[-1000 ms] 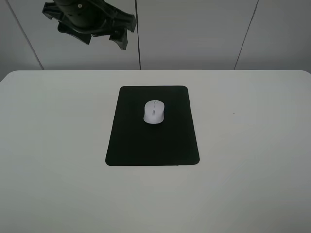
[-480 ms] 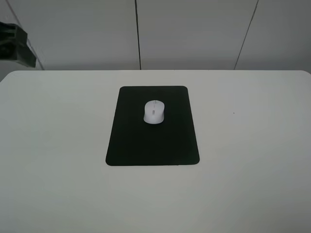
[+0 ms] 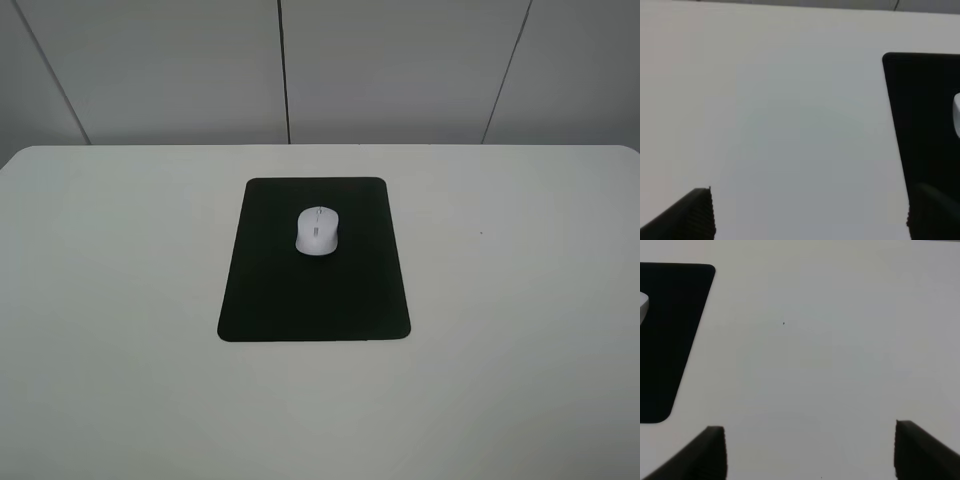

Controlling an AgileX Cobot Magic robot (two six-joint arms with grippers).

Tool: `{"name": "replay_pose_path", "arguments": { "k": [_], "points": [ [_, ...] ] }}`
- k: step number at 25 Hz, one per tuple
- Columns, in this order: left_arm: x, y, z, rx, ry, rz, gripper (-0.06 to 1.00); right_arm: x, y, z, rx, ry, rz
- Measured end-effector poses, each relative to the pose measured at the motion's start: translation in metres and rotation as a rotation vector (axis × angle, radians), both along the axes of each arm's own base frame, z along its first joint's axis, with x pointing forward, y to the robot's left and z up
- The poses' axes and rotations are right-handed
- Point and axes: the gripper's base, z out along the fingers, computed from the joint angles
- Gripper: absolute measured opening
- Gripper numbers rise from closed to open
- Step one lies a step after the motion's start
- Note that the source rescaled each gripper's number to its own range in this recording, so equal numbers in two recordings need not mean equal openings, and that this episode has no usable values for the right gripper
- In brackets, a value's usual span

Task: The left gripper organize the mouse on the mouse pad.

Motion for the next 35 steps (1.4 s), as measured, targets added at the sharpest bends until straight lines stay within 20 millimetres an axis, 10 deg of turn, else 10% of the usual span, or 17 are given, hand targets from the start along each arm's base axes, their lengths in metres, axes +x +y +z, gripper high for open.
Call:
{"name": "replay_pose_path", "arguments": {
  "k": [21, 35],
  "points": [
    [-0.088, 0.030, -0.022, 0.068, -0.159, -0.058, 1.00, 0.000, 0.000, 0.000, -0.001, 0.000, -0.001],
    [-0.097, 0.029, -0.047, 0.061, -0.197, -0.107, 1.00, 0.000, 0.000, 0.000, -0.001, 0.000, -0.001]
  ]
}}
